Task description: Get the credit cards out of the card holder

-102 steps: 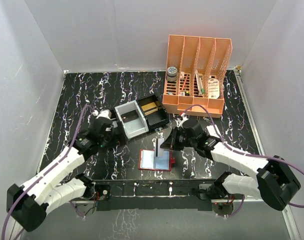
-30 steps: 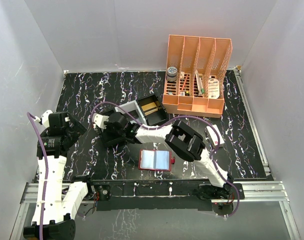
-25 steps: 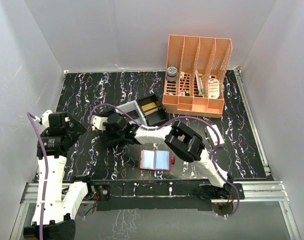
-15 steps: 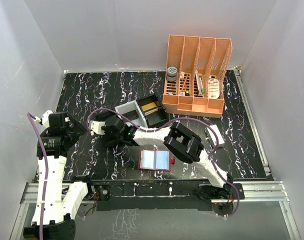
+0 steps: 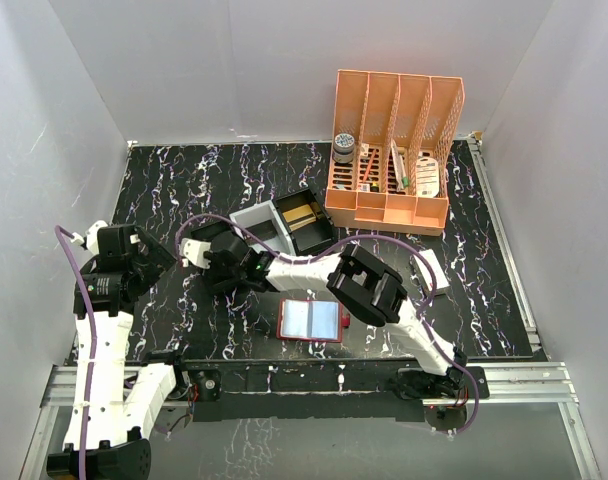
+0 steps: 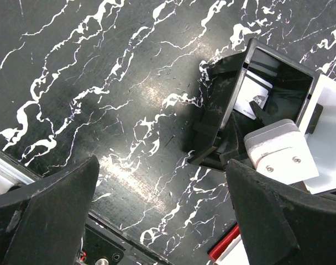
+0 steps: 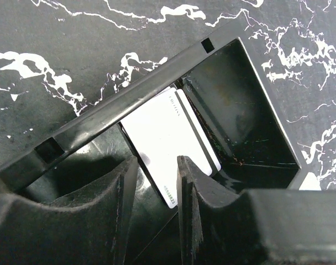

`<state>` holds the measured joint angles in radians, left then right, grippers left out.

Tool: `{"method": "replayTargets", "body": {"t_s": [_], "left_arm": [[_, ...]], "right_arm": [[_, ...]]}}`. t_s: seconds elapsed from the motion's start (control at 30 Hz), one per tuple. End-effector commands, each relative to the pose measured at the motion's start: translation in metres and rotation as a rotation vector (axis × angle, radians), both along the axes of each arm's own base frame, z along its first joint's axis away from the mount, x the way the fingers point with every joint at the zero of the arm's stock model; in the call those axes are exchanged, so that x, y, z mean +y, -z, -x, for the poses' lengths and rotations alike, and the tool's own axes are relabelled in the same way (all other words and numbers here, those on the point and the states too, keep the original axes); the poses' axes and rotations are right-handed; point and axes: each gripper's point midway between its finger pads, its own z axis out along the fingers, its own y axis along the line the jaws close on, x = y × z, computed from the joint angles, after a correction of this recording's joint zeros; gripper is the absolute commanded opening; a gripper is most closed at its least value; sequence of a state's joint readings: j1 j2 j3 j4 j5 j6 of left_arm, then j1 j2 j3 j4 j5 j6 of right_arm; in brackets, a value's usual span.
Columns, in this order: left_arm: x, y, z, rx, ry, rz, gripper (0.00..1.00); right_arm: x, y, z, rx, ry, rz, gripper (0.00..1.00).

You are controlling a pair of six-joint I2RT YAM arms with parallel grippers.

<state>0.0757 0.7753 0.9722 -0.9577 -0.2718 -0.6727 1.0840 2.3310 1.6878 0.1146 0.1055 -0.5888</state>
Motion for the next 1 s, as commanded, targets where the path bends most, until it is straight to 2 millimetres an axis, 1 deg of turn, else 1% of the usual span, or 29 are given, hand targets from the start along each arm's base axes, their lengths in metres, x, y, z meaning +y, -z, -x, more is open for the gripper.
{"method": "replayTargets", "body": {"t_s": [0.0, 0.03, 0.07, 0.1, 0.13, 0.17, 0.2, 0.23, 0.27, 0.3, 0.33, 0.43, 0.47, 0.53, 0.63, 0.7, 0.73, 0.83, 0.9, 0.97], "left_arm": [[-0.008, 0.001, -0.001, -0.002, 0.043, 0.033, 0.99], [-0.011, 0.001, -0.003, -0.004, 0.055, 0.042, 0.99], [-0.014, 0.001, -0.004, -0.007, 0.069, 0.053, 0.99], [-0.016, 0.000, -0.006, -0.010, 0.086, 0.059, 0.99], [-0.020, -0.001, -0.007, -0.015, 0.105, 0.072, 0.99], [-0.024, -0.001, -0.011, -0.021, 0.135, 0.085, 0.99], [-0.032, -0.001, -0.015, -0.030, 0.179, 0.106, 0.99], [-0.040, 0.000, -0.019, -0.040, 0.227, 0.137, 0.99], [-0.050, 0.002, -0.024, -0.050, 0.279, 0.171, 0.99], [-0.064, 0.003, -0.028, -0.066, 0.347, 0.217, 0.99], [-0.077, 0.003, -0.031, -0.089, 0.422, 0.262, 0.99], [-0.125, -0.002, -0.034, -0.154, 0.642, 0.444, 0.98], [-0.137, -0.004, -0.033, -0.169, 0.695, 0.494, 0.98], [-0.155, -0.005, -0.031, -0.180, 0.765, 0.537, 0.98], [-0.183, 0.001, -0.023, -0.144, 0.868, 0.538, 0.97], [-0.207, 0.013, -0.016, -0.083, 0.922, 0.550, 0.92], [-0.217, 0.019, -0.013, -0.054, 0.939, 0.546, 0.90], [-0.240, 0.037, -0.004, 0.015, 0.978, 0.522, 0.86], [-0.251, 0.049, 0.002, 0.061, 1.004, 0.528, 0.82], [-0.260, 0.059, 0.009, 0.113, 1.029, 0.523, 0.75]], "right_arm": [[0.008, -0.121, -0.010, -0.014, 0.073, -0.317, 0.34], [0.001, -0.134, -0.009, 0.003, 0.096, -0.364, 0.34], [-0.009, -0.145, -0.008, 0.019, 0.131, -0.410, 0.35], [-0.021, -0.160, -0.006, 0.031, 0.164, -0.465, 0.37], [-0.035, -0.168, -0.005, 0.046, 0.210, -0.508, 0.39], [-0.054, -0.190, -0.003, 0.047, 0.264, -0.577, 0.42], [-0.073, -0.199, 0.000, 0.068, 0.324, -0.633, 0.46], [-0.091, -0.200, 0.004, 0.097, 0.377, -0.675, 0.50], [-0.109, -0.206, 0.009, 0.123, 0.422, -0.721, 0.54], [-0.126, -0.203, 0.015, 0.162, 0.478, -0.757, 0.57], [-0.143, -0.196, 0.020, 0.207, 0.538, -0.767, 0.58], [-0.189, -0.164, 0.041, 0.380, 0.730, -0.769, 0.59], [-0.200, -0.153, 0.050, 0.448, 0.781, -0.771, 0.59], [-0.216, -0.134, 0.070, 0.577, 0.846, -0.773, 0.60], [-0.232, -0.109, 0.101, 0.772, 0.914, -0.801, 0.60], [-0.236, -0.098, 0.121, 0.895, 0.925, -0.820, 0.59], [-0.239, -0.089, 0.131, 0.953, 0.926, -0.817, 0.58], [-0.243, -0.077, 0.153, 1.074, 0.928, -0.820, 0.55], [-0.249, -0.068, 0.163, 1.124, 0.948, -0.804, 0.53], [-0.254, -0.058, 0.170, 1.159, 0.975, -0.783, 0.52]]}}
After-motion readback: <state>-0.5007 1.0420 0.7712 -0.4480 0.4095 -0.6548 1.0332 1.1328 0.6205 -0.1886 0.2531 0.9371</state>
